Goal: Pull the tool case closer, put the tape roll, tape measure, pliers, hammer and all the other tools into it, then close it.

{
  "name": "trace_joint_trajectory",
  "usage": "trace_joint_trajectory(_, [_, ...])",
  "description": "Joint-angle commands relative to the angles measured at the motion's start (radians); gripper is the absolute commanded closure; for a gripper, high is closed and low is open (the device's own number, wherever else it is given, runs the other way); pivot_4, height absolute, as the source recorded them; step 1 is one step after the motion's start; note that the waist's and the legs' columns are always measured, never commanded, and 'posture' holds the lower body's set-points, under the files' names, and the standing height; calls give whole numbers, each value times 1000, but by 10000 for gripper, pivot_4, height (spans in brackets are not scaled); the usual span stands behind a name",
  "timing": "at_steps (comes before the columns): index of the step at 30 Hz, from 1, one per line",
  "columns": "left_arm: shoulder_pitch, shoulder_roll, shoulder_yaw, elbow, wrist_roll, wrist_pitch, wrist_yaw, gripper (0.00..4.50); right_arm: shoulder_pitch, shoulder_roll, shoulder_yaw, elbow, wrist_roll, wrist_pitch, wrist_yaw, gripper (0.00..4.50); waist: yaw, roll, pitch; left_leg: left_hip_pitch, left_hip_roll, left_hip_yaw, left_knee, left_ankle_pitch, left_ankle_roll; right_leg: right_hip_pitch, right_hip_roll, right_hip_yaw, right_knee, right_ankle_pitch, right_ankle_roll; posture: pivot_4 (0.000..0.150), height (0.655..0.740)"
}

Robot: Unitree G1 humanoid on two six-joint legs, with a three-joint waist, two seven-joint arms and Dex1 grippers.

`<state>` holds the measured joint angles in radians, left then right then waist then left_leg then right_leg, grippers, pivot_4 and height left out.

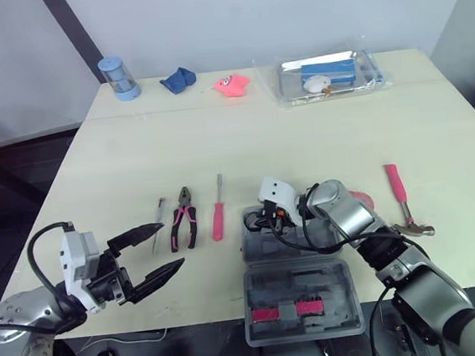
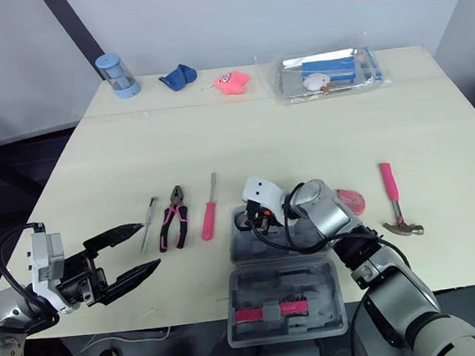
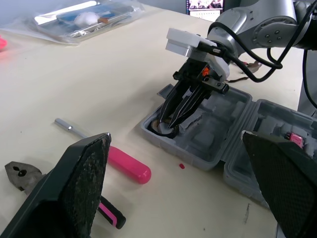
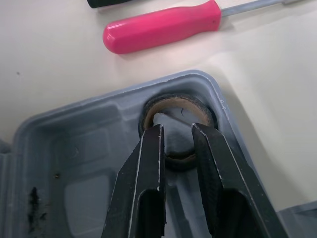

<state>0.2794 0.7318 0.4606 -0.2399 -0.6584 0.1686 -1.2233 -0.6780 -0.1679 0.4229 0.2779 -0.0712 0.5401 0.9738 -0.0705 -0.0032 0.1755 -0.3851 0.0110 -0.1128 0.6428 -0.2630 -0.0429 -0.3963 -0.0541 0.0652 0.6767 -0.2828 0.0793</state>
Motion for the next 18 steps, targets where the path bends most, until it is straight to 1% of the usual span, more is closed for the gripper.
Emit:
trace_joint_trajectory(1, [10,7,25,-7,-6,-4,2,0,4,-11,-66,-135,77,20,7,35695,0,0,0,0,0,0,0,0,0,0,0,0,0,0,0,1500,7400])
trace_joint_trajectory(5, [17,-2,40,-4,-17,0,21,0,38,-46,-123,-243,145,38,3,35695,1,0,0,0,0,0,0,0,0,0,0,0,0,0,0,1500,7400])
trace_joint_trajectory(8, [26,-18,69,22,-25,5,54,0,138,-95,-262,-384,245,-8,-10,35695,6,0,0,-1,0,-1,0,0,0,0,0,0,-1,0,0,1500,7400])
trace_joint_trajectory(11, [34,-39,89,48,-21,3,88,0,231,-145,-390,-470,333,-17,-27,35695,10,-1,0,-2,0,-1,0,0,0,0,-1,-1,-2,0,0,1500,7400])
trace_joint_trajectory(14, [45,-55,108,82,-13,-9,110,0,345,-235,-485,-519,369,-48,-16,35695,12,-1,0,-2,0,0,0,0,0,0,0,-1,-2,0,0,1500,7400])
trace_joint_trajectory(16, [52,-59,116,94,-8,-15,112,0,391,-271,-516,-534,384,-69,-24,35695,13,-2,0,-1,0,0,0,0,0,1,0,-1,-2,0,0,1500,7400])
trace_joint_trajectory(18, [68,-67,131,118,-4,-21,123,0,485,-318,-616,-538,414,-102,-26,35695,11,-2,1,-1,0,1,0,0,0,1,0,0,-1,0,0,1500,7400])
